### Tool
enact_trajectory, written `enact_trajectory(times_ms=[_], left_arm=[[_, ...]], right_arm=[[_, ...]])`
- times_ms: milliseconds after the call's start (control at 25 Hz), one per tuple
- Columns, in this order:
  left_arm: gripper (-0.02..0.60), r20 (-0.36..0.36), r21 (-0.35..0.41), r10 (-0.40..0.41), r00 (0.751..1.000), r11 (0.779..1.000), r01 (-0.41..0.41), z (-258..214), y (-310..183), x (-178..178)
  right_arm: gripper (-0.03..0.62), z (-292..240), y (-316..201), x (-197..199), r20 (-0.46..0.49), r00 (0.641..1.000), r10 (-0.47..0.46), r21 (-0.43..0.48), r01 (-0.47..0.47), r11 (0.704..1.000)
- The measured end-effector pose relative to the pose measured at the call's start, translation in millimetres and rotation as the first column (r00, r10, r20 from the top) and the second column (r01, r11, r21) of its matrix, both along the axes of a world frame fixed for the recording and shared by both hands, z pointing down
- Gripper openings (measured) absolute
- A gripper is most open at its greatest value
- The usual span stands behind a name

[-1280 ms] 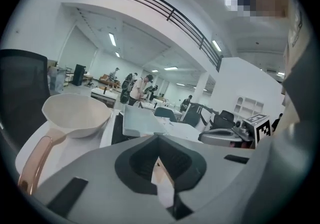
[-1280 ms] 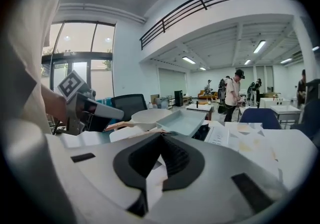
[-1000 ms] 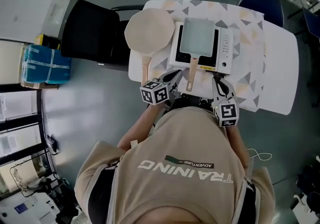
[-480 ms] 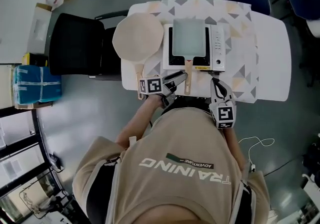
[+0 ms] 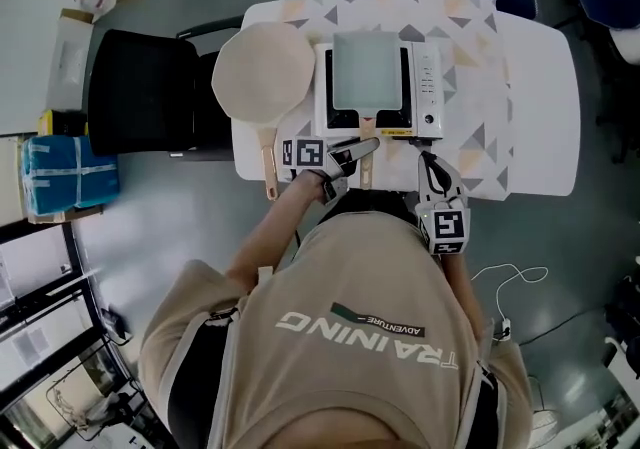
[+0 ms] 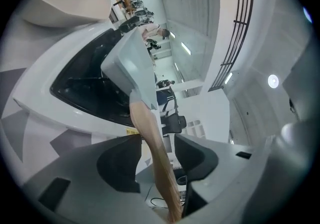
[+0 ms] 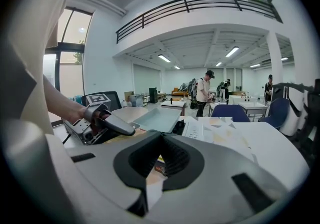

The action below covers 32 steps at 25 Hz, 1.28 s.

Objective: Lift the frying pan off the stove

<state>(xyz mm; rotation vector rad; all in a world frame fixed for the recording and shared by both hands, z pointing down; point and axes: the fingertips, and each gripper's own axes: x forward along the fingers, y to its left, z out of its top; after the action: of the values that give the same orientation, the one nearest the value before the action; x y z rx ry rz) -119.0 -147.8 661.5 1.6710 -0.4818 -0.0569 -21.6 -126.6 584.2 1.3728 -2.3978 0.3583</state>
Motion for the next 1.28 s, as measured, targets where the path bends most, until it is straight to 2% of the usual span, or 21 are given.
enact_trajectory(times_ms=[320, 440, 680, 720, 760, 880, 920, 1280], left_arm=[[0.201, -0.075, -0.099, 0.072, 0.995, 0.992, -0.079, 15, -11, 26], [0.172, -0.104, -0.133, 0.074, 0.992, 0.987, -0.087, 16, -15, 32], [0.172, -0.095, -0.139, 0.115, 0.989, 0.982, -0.128, 20, -20, 43], [0.158, -0.092, -0.14, 0.122, 0.988, 0.981, -0.134, 21, -21, 45], [0.118, -0.087, -0.141, 0.127, 0.988, 0.98, -0.139, 22, -21, 46], [0.096, -0.087, -0.135, 0.139, 0.987, 0.98, -0.149, 21, -21, 50], [0.07, -0.089, -0.131, 0.142, 0.986, 0.979, -0.153, 20, -22, 50], [0.075, -0.066, -0.084, 0.153, 0.986, 0.984, -0.158, 18, -20, 52]], right_arm=[[-0.002, 9, -9, 2, -0.001, 1.0, -0.003, -0.024, 0.003, 1.0], [-0.002, 9, -12, 4, -0.003, 1.0, -0.004, -0.029, 0.004, 1.0], [-0.002, 15, -15, 6, -0.007, 1.0, -0.014, -0.047, 0.014, 0.999], [-0.002, 16, -16, 8, -0.008, 1.0, -0.013, -0.052, 0.013, 0.999], [-0.002, 17, -17, 10, -0.006, 1.0, -0.01, -0.055, 0.009, 0.998], [-0.002, 14, -22, 15, 0.01, 1.0, 0.004, -0.039, -0.004, 0.999], [-0.002, 13, -23, 16, 0.013, 1.0, 0.006, -0.037, -0.006, 0.999], [-0.002, 15, -15, 19, 0.02, 1.0, -0.002, -0.039, 0.003, 0.999]])
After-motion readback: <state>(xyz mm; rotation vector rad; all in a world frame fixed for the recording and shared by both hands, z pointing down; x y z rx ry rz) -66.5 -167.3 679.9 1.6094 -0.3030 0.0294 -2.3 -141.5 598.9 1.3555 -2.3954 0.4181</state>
